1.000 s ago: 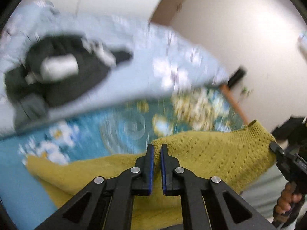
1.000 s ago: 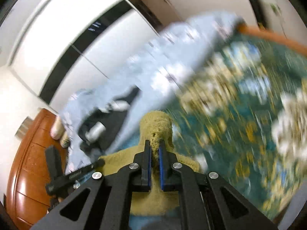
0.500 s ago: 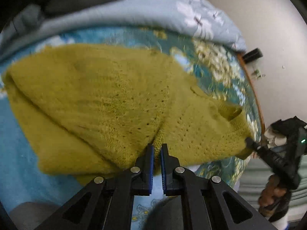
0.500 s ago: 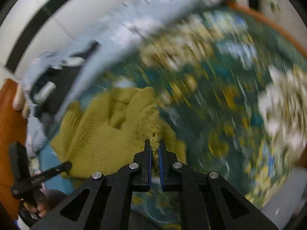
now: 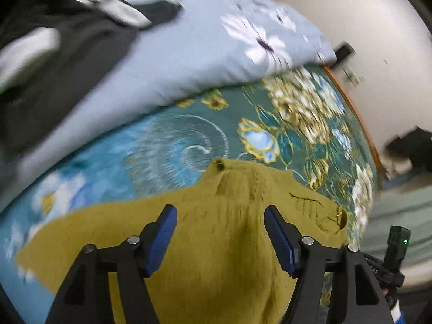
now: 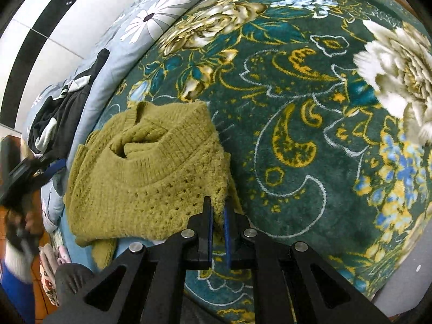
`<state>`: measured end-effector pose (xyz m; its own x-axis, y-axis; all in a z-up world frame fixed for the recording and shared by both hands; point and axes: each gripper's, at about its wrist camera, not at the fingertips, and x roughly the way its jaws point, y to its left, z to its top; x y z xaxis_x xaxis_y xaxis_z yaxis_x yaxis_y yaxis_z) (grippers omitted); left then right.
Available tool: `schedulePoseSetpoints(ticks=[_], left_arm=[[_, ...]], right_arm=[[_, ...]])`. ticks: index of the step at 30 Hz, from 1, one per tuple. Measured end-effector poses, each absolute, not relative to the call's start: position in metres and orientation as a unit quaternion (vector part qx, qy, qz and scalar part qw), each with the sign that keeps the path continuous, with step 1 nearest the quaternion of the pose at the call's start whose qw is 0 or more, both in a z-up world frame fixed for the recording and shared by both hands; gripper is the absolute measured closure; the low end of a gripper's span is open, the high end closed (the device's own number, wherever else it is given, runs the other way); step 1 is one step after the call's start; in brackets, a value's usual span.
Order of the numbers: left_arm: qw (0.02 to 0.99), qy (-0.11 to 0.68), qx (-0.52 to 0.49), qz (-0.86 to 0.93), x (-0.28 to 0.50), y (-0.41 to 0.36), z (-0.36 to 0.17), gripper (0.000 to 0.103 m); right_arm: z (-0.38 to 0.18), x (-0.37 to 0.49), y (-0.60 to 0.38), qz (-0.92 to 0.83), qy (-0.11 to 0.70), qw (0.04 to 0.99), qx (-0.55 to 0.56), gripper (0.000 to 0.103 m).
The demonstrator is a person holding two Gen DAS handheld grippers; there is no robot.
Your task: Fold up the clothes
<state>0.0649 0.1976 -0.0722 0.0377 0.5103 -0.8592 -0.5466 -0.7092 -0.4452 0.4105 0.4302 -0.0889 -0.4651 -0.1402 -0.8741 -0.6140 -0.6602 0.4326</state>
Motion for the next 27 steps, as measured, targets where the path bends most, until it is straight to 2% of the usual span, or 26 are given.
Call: schedulePoseSetpoints(ticks=[2,7,8,9,11,15,18,27], left_arm=[[0.379,0.008,-0.638,0.671,0.051,0.214,-0.093,0.029],[0.397,0.046,-0.668,0.628,0.053,0.246,-0.124,0.031],[0.396,0.057,-0.667,0.629,0.056,0.247,-0.125,0.039],[0.395,0.067,-0.665,0.63,0.059,0.249,-0.126,0.063],[0.387,0.084,-0.649,0.649,0.065,0.245,-0.12,0.087],[0.373,0.058,-0.619,0.689,0.071,0.227,-0.091,0.091],[0.364,0.007,-0.581,0.728,0.07,0.202,-0.045,0.092],[0.352,-0.125,-0.438,0.818,0.089,0.098,0.104,0.092]], right_arm=[[-0.09,0.411,0.433,0.766,0.386,0.151,-0.492,0.096],[-0.093,0.409,0.435,0.765,0.387,0.149,-0.492,0.096],[-0.094,0.408,0.436,0.765,0.39,0.15,-0.491,0.096],[-0.094,0.408,0.436,0.764,0.393,0.151,-0.489,0.096],[-0.096,0.408,0.437,0.761,0.402,0.152,-0.486,0.096],[-0.091,0.405,0.437,0.762,0.412,0.162,-0.472,0.096],[-0.062,0.398,0.438,0.787,0.386,0.18,-0.446,0.097],[0.118,0.342,0.424,0.9,0.251,0.167,-0.316,0.097]])
